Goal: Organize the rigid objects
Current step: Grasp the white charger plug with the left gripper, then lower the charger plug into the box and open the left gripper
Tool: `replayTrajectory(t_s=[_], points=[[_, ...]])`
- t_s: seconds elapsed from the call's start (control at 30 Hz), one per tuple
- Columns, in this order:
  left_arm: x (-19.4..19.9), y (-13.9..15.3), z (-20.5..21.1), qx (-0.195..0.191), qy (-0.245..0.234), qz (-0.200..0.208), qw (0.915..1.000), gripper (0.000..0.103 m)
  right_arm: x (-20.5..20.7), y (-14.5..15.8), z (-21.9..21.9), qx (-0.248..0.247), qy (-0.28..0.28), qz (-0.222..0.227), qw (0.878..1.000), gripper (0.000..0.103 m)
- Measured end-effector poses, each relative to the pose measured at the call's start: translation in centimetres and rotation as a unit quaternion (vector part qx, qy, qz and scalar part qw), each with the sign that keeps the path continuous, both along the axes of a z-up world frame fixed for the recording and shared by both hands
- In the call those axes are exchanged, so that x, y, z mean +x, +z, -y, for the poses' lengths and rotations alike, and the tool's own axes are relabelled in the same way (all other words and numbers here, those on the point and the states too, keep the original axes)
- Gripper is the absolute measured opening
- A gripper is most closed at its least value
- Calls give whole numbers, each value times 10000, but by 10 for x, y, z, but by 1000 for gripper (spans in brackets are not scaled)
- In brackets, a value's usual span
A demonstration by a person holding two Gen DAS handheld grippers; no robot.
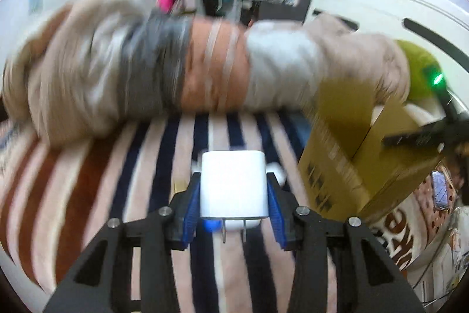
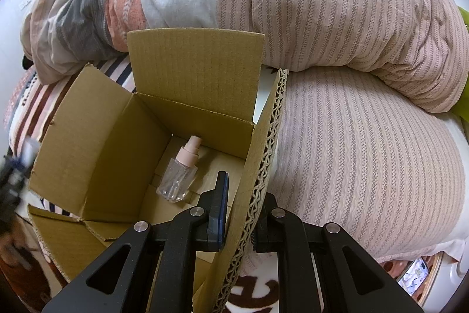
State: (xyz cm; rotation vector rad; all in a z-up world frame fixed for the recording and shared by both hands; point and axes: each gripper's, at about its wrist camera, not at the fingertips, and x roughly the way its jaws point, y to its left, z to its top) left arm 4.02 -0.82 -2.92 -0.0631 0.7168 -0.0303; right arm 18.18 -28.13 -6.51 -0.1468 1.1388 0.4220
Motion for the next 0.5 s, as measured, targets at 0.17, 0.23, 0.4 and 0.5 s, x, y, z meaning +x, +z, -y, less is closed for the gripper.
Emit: replayTrajectory(t_s=[0.17,0.23,0.4,0.5], points=[[39,42,37,-286,-859,-164,9958,39,0,0,1,4,-6,-2,10000,8],[55,41,59,-379,-1132,-432,9919,38,1,0,1,9,-10,-8,10000,8],[97,17,113,-283,-1738,-1453,9736,39,1,1,1,-17,12,1,10000,8],[108,-3,133,33,-1707,-1967,9655,39,1,1,1,-14,12,-2,10000,8]])
